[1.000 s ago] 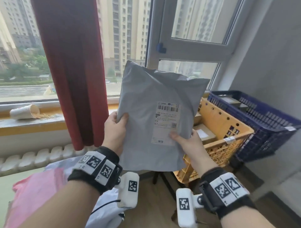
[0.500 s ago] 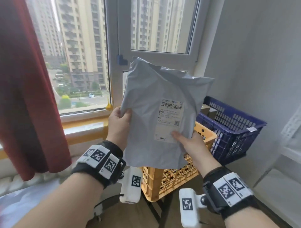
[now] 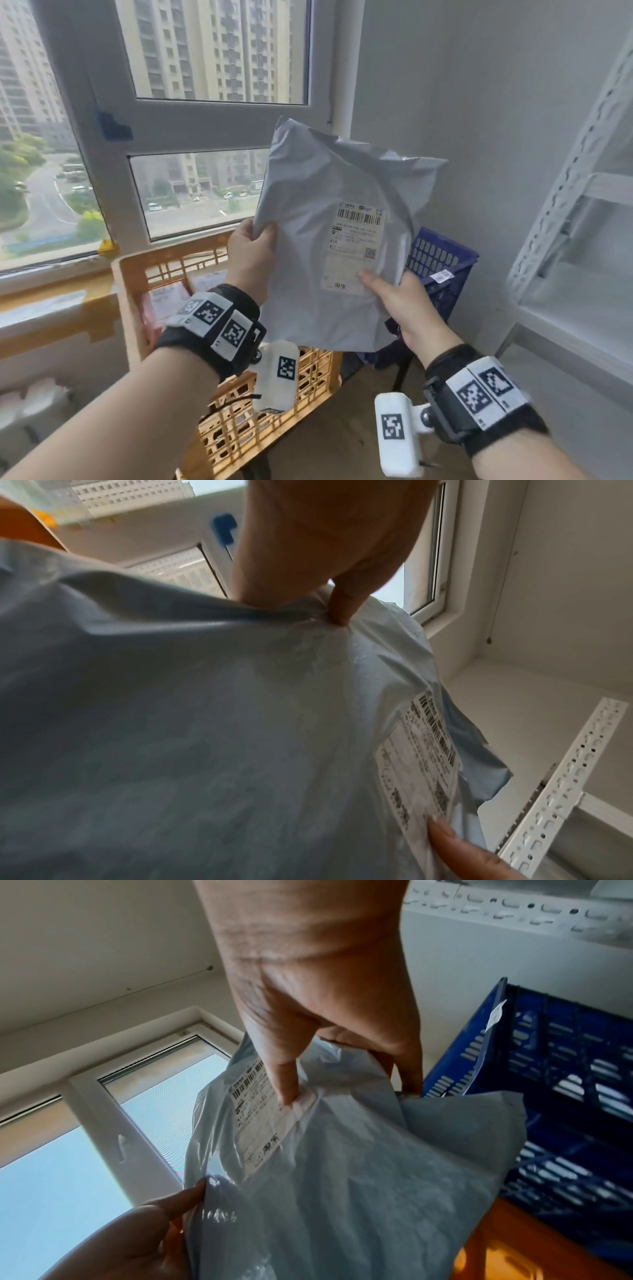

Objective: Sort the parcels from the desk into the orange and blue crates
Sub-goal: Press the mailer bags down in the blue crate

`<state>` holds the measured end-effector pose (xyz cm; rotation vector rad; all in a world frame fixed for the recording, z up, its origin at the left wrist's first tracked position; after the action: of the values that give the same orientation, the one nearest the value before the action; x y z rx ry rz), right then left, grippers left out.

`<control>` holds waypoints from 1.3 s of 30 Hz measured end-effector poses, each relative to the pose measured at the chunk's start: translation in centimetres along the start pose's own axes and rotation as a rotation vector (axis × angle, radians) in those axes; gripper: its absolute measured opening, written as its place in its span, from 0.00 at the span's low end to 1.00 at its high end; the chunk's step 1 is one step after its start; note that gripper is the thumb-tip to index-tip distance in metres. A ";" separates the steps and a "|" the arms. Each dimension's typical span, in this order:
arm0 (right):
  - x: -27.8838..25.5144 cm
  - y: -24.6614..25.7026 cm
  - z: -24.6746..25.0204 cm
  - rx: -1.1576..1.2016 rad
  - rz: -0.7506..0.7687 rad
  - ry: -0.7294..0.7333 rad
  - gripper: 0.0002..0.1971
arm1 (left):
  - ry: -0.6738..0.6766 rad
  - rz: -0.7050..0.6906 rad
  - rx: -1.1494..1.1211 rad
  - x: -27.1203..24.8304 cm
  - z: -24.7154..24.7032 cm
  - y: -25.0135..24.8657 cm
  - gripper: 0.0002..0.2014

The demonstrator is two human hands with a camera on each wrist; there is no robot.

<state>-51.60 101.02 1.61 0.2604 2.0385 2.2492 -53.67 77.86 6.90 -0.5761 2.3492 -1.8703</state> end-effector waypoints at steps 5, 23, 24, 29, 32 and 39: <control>3.4 -1.3 4.0 0.001 -0.025 -0.050 0.18 | 0.018 0.009 0.021 1.4 -5.0 2.2 0.03; 19.5 2.8 14.2 -0.209 0.124 -0.385 0.34 | 0.101 -0.190 0.069 16.0 -21.6 5.7 0.04; 20.8 2.6 14.2 -0.206 0.119 -0.381 0.34 | 0.111 -0.193 0.081 16.9 -22.6 6.2 0.03; 26.1 1.9 14.4 -0.285 0.121 -0.347 0.33 | 0.222 -0.100 0.125 21.4 -27.2 10.4 0.04; 28.7 1.2 14.6 -0.377 0.140 -0.325 0.33 | 0.301 -0.044 0.250 23.2 -29.4 13.5 0.05; 33.3 -0.2 13.8 -0.726 0.112 -0.067 0.29 | 0.574 0.183 0.731 24.0 -33.1 21.0 0.09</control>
<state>-81.70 120.69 4.74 0.3744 1.0794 2.8059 -90.66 104.01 -0.93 0.2730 1.6156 -2.8075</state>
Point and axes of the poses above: each hand's wrist, its own x-axis towards the middle knuckle, its own z-axis out of the back of the hand, y = z × x, the point moved 5 cm from there along x, towards the middle knuckle, and after that the axes turned 5 degrees about -x, right-handed, at the moved point
